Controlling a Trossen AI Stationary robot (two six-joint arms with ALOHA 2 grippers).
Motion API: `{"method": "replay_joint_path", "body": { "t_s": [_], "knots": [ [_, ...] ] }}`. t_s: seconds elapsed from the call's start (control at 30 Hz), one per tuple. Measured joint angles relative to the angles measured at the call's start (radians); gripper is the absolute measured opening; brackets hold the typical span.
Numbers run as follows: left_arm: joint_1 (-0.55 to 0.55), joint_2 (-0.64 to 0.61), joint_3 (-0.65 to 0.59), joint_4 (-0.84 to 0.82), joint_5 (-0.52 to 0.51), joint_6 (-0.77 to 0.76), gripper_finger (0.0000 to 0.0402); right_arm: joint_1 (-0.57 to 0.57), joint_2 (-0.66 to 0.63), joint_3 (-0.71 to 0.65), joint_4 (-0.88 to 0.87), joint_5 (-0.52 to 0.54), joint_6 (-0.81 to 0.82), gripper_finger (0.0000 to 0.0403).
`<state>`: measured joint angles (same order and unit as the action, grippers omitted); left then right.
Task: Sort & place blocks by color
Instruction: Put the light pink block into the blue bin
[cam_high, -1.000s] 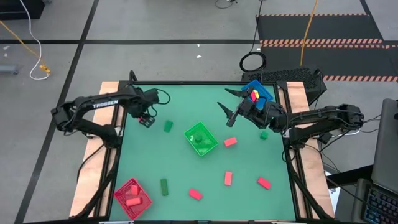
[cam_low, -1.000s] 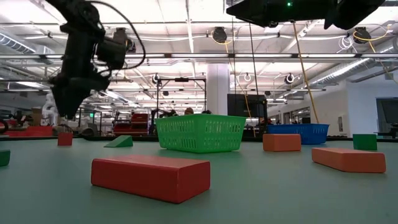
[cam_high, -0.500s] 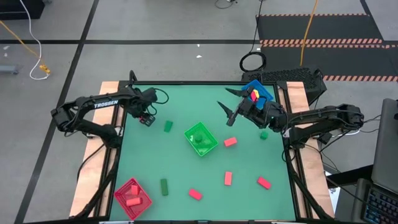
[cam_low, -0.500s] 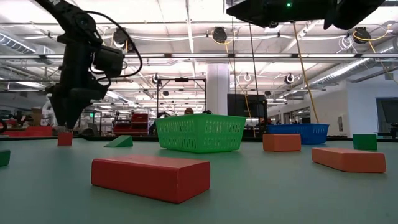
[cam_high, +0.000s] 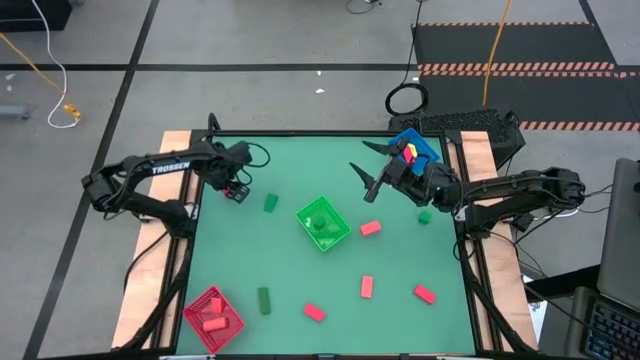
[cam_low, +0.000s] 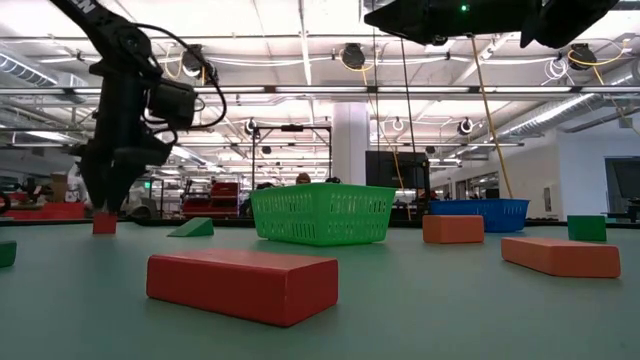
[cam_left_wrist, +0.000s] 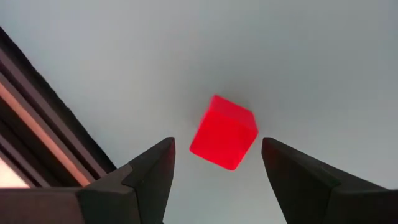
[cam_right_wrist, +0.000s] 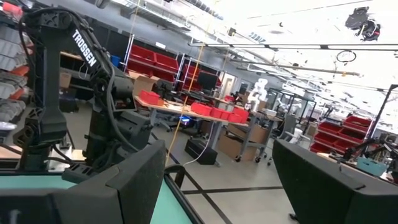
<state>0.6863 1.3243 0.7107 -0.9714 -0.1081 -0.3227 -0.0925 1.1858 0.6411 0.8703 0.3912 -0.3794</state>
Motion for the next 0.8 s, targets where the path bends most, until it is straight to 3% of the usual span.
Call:
{"method": "replay_joint_path", "body": {
  "t_s": [0.43, 0.8],
  "knots": [
    [0.001, 0.004, -0.035, 0.089, 0.005, -0.001, 0.0243, 0.0, 0.0, 0.0, 0.0, 0.0, 0.0, 0.0288],
    [-0.001, 0.143, -0.037, 0.092, 0.005, -0.012, 0.0243, 0.0, 0.0, 0.0, 0.0, 0.0, -0.002, 0.0288]
  ]
}}
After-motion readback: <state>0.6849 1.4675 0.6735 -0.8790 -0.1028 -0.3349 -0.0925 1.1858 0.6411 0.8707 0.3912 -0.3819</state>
